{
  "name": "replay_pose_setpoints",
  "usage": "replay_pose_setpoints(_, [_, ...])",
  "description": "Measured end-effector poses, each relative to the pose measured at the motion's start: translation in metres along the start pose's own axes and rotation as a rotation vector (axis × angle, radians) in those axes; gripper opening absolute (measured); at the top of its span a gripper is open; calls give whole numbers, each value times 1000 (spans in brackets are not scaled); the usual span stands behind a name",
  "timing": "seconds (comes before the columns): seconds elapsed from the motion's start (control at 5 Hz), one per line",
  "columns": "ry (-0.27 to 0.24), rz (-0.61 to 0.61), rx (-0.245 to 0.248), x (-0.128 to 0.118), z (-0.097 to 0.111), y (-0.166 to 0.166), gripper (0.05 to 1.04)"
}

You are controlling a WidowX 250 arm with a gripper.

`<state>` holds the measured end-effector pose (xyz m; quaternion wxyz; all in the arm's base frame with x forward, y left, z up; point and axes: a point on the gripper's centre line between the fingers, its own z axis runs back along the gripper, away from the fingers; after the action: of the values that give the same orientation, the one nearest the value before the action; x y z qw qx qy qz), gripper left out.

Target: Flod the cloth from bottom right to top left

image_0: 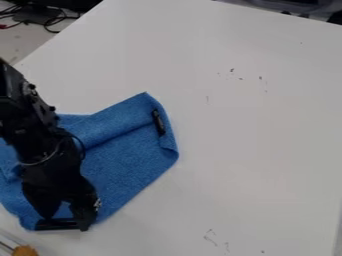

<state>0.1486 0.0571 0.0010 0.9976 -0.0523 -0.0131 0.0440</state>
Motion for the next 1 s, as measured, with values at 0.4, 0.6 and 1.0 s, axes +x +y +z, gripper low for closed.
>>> replay_pose_setpoints(0.4, [-35,28,23,3,-2,3,493])
replay_pose_setpoints(0.6, [-61,42,31,5,-4,3,328])
replay_pose_setpoints(1.0, [62,-34,22,11,5,1,96])
